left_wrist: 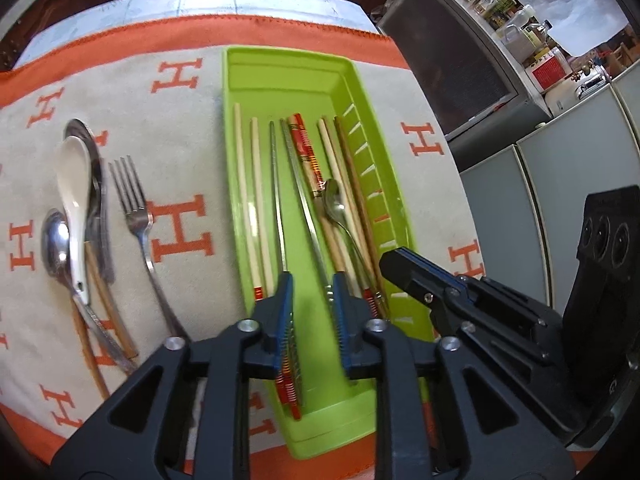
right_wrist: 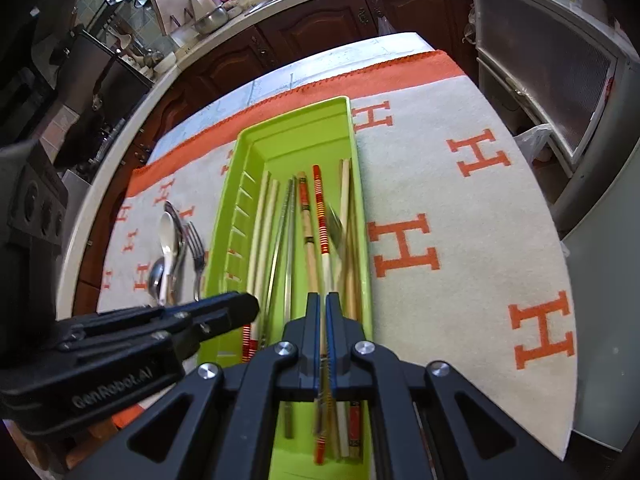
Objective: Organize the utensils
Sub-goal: 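Open both grippers in the tray and move the left gripper back over the pile, then move the right gripper over the large steel spoon in the pile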
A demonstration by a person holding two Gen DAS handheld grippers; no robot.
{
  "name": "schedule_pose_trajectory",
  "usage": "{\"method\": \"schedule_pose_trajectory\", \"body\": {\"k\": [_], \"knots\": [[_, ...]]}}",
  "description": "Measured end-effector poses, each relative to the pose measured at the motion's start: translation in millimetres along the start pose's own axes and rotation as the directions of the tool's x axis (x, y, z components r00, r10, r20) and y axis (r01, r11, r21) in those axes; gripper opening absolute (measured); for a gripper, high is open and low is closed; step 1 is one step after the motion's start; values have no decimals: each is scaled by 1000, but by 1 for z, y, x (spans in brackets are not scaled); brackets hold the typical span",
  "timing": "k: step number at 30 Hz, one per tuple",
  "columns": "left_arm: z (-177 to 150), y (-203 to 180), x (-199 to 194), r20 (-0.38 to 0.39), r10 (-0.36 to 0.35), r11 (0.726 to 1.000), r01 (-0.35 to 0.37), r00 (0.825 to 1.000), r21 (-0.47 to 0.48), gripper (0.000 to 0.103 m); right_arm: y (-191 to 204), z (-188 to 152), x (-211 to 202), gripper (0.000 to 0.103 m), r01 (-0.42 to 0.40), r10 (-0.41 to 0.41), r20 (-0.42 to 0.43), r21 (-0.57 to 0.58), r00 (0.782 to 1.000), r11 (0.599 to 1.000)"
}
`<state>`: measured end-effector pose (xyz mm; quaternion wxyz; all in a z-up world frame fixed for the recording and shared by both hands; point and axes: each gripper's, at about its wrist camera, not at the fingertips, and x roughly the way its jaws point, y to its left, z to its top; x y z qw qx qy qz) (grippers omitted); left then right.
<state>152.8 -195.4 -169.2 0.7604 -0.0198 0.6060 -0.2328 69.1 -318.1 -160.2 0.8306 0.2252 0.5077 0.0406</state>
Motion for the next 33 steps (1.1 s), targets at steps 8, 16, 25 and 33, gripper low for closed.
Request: {"method": "schedule_pose_trajectory", "body": {"k": [8, 16, 25, 33], "knots": [[-8, 19, -36, 83, 71, 997, -70, 994, -10, 33, 9, -5, -2, 3, -26, 26, 0, -12, 1000, 1000], [-24, 53, -65, 139, 161, 987, -155, 977, -49, 34, 24, -13, -6, 3, -47, 47, -6, -32, 999, 998], [-49, 80, -92, 186, 208, 977, -197, 960, -77, 34, 48, -23, -7, 3, -53, 51, -26, -70, 998, 996], [-68, 103, -111, 227, 236, 970, -215, 945, -112, 34, 76, -34, -8, 3, -54, 50, -38, -121, 998, 991]]}}
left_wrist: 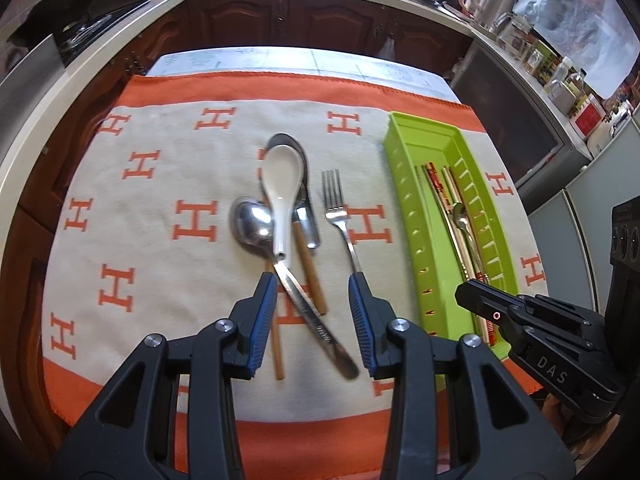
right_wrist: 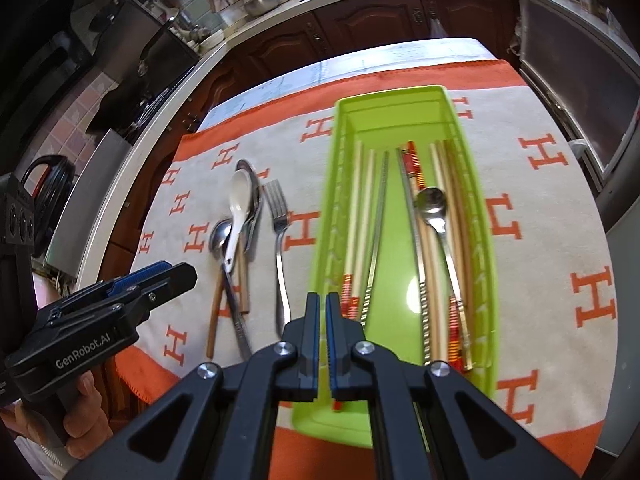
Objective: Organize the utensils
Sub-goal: 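Move the right gripper over the large steel spoon in the pile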
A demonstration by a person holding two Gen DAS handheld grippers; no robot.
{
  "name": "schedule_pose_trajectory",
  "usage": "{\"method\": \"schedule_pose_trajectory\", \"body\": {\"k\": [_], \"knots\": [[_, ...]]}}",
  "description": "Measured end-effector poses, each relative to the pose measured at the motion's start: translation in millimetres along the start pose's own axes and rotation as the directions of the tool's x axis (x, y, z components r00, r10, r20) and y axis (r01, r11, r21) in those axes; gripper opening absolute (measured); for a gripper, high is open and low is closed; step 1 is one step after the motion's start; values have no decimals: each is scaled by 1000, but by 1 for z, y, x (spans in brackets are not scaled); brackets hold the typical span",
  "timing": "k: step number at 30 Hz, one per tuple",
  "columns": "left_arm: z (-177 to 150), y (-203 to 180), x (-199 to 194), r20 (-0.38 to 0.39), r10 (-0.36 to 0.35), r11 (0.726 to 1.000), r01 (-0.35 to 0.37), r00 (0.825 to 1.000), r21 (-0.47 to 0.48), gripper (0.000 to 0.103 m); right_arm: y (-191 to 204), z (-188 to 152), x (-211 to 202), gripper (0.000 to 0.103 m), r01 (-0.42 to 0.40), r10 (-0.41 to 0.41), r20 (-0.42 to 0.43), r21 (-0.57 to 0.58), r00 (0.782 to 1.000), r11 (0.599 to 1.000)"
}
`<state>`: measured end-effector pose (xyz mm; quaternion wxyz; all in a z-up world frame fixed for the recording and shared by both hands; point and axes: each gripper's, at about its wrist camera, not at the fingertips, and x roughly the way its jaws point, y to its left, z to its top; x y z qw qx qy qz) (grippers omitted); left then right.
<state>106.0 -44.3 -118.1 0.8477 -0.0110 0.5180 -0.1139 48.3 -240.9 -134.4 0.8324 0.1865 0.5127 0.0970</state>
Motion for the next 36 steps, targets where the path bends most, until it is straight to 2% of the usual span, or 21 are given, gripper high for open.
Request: {"method": "schedule_pose_trajectory", "body": {"k": [8, 22, 36], "knots": [[-9, 42, -7, 25, 35, 997, -33, 999, -66, 34, 36, -3, 7, 3, -2, 1, -15, -57, 1000, 998], [-19, 116, 16, -26, 69, 979, -72, 997, -188, 34, 94, -1, 45, 3, -12, 1, -64, -170, 998, 985], [-19, 142, 45, -75, 54, 972, -70, 996, -225, 34, 120, 11, 86, 3, -5, -20, -95, -253, 995, 968]]}}
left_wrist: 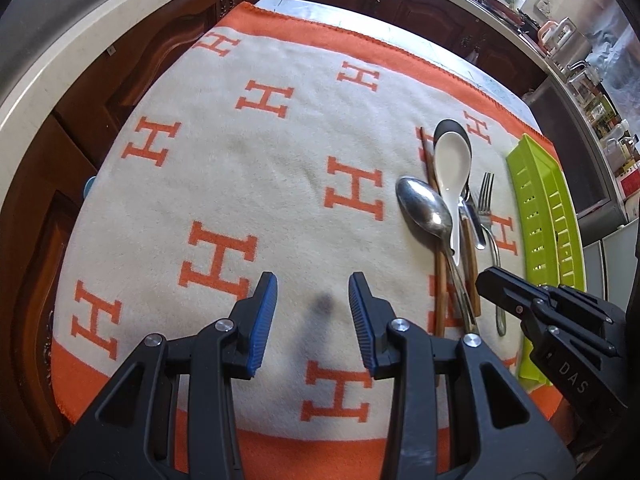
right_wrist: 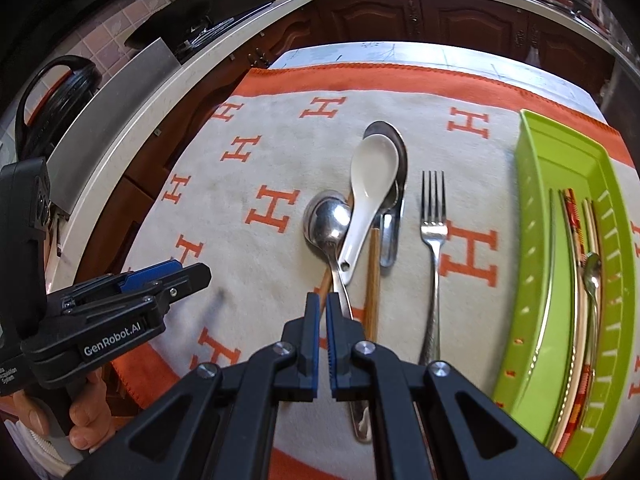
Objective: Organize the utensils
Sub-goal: 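Move the right gripper over the large steel spoon in the pile, then close the right gripper on the large steel spoon's handle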
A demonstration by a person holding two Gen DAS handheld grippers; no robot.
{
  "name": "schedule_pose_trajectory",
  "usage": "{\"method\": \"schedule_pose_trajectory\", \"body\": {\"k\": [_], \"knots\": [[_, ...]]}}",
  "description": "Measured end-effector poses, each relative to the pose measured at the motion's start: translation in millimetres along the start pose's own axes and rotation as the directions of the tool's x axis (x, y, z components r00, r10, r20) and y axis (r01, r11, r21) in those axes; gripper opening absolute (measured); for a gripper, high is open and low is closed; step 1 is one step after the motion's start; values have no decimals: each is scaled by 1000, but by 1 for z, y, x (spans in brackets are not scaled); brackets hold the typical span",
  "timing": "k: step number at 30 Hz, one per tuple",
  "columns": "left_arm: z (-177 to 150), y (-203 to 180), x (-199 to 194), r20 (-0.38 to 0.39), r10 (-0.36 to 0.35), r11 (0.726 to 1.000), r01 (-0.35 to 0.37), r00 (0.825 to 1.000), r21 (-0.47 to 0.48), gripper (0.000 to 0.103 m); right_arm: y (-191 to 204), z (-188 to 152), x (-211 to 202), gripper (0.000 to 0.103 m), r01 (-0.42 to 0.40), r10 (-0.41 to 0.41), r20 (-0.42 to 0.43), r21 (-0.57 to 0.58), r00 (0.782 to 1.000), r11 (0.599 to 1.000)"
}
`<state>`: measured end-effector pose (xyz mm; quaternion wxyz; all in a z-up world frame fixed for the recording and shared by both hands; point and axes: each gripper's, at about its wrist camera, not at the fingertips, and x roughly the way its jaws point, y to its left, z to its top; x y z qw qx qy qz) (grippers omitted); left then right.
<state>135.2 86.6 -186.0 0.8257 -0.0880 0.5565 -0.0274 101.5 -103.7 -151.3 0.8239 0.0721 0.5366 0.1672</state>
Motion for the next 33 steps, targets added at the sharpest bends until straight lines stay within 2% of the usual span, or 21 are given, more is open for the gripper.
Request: {"method": "schedule_pose_trajectory", "body": {"k": [17, 26, 28, 30, 33], "knots": [[9, 0, 21, -34, -11, 1000, 11, 999, -5, 34, 2, 18, 23, 3, 3, -2, 9, -65, 1000, 998], [10, 1, 27, -40, -16, 1000, 16, 999, -7, 34, 3, 17, 39, 4, 42, -42, 4, -113, 999, 993], [11, 2, 27, -39, -18, 1000, 18, 999, -7, 34, 3, 18, 41, 7, 44, -44, 2, -113, 999, 993], [11, 2, 28, -38, -19, 1000, 19, 999, -7, 34, 3, 18, 43, 15, 48, -48, 4, -121, 999, 992], [11, 3, 28, -36, -22, 1000, 22, 999, -8, 34, 7, 18, 45, 17, 54, -54, 9, -145, 999, 988]]}}
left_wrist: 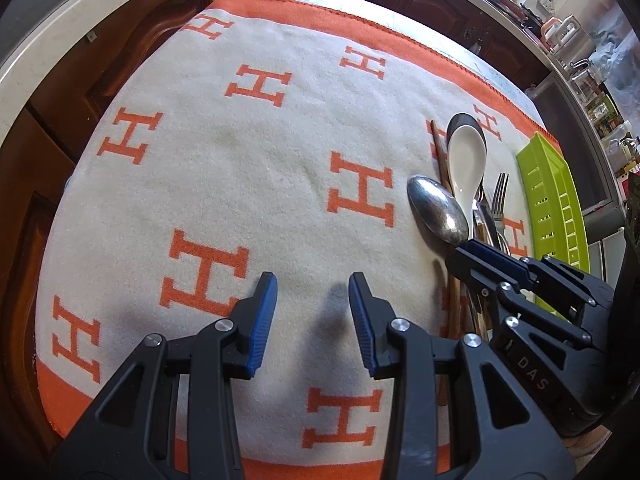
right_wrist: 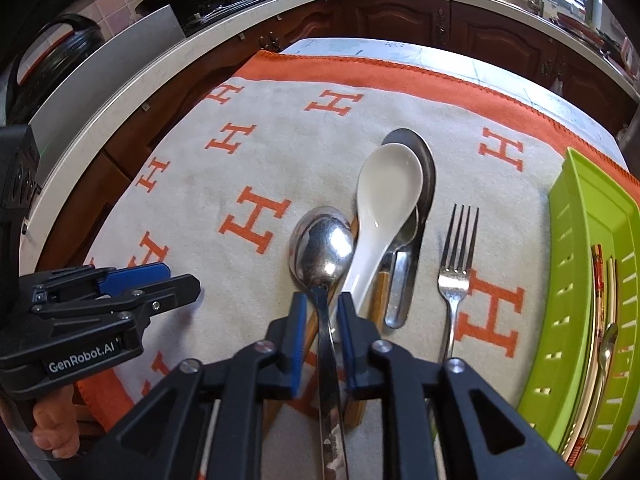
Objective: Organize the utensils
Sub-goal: 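Close the right gripper on the large steel spoon's handle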
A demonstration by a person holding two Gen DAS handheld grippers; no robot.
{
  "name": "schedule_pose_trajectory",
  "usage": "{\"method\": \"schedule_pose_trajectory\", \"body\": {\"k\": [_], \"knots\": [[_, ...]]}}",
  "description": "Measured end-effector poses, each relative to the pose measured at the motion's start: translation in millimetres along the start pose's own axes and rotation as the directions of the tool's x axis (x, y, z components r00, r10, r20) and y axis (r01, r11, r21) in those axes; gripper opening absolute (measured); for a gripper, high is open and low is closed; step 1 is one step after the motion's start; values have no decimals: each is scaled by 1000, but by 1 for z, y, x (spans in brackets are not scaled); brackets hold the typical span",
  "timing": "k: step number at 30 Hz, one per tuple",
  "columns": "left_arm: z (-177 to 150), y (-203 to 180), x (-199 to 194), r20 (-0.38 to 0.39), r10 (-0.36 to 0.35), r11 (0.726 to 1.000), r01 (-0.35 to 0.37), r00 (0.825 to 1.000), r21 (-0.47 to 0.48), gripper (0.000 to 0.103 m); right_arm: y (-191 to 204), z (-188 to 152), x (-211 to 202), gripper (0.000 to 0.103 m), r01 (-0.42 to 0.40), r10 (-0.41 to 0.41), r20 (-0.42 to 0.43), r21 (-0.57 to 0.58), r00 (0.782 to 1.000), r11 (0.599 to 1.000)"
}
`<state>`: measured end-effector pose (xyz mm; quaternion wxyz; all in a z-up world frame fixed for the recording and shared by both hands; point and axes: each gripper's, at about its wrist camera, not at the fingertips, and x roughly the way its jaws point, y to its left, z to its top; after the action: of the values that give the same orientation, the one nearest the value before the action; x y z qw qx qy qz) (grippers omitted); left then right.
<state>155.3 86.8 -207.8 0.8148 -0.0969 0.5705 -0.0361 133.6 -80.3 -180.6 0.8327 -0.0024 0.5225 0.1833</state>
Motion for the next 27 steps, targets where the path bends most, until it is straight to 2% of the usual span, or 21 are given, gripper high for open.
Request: {"method": "schedule_pose_trajectory", "body": {"k": [10, 16, 19, 24, 27], "knots": [[0, 2, 0, 0, -15, 1000, 15, 1000, -7, 34, 16, -1, 5, 17, 73, -68, 45, -112, 997, 991], [0, 4, -1, -1, -24, 1000, 24, 1000, -9, 34, 32, -9, 7, 17, 175, -157, 91, -238, 983, 956], [0, 5, -1, -2, -30, 999, 30, 1000, -14, 34, 36, -13, 7, 12, 206, -180, 119, -274, 976, 939], [-1, 7, -2, -3, -39, 999, 39, 999, -23, 34, 30, -11, 2, 7, 155, -130, 117, -239, 985, 958], [0, 8, -1, -5, -43, 999, 42, 999, -28, 34, 20, -10, -2, 7, 60, -47, 80, -168, 996, 984]]}}
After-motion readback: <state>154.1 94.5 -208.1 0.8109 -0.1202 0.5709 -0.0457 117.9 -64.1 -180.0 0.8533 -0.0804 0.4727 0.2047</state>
